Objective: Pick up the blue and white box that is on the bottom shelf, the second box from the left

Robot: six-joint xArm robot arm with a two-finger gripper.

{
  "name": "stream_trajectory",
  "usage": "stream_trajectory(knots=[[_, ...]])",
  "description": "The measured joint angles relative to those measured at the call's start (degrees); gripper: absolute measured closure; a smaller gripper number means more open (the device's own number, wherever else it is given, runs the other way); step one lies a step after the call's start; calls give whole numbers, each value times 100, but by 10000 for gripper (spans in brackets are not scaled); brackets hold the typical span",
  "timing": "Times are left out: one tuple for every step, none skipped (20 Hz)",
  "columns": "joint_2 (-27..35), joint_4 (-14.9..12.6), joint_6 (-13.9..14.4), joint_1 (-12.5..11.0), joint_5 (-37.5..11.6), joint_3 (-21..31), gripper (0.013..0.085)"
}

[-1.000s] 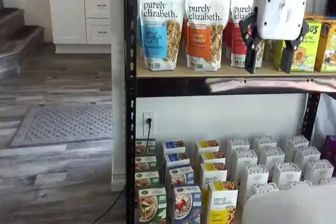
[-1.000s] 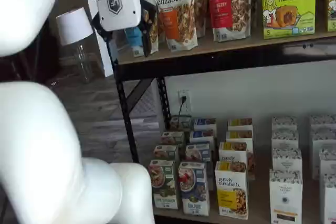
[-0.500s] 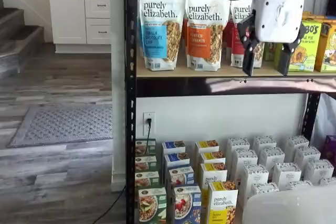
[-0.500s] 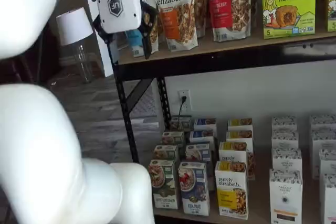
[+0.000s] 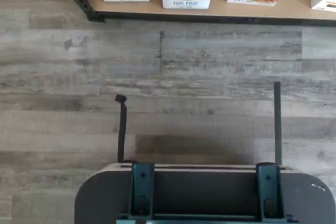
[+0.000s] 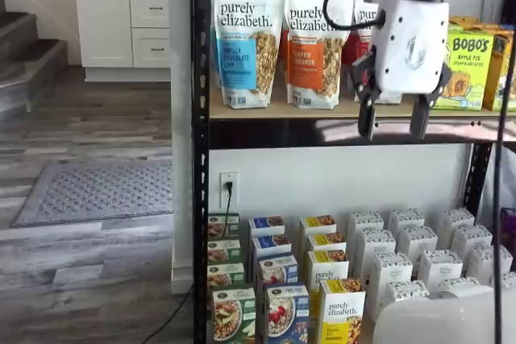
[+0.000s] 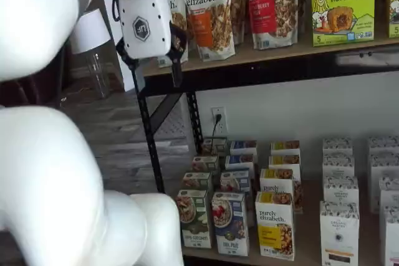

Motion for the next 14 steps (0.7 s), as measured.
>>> stream_trajectory(knots=[[-15, -2, 10, 13, -87, 101, 130], [-32, -8, 21, 27, -185, 203, 130], [-50, -11, 31, 39, -303, 325, 130], [-61, -21, 41, 54, -405, 432, 130], [-68, -24, 46, 61, -497, 529, 130], [-74, -30, 46, 63, -585, 618, 130], [-77, -41, 46, 65, -666, 699, 130], [-81, -43, 37, 59, -750, 777, 130], [-83, -47, 25, 49, -848, 870, 130], [-78, -52, 12, 38, -941, 961, 130], [-65, -40, -11, 13, -1015, 1037, 130], [-48, -35, -31, -5, -1098, 1121, 130], [-31, -37, -45, -17, -1199, 1215, 130], [-16, -51, -51, -19, -1297, 1301, 130]])
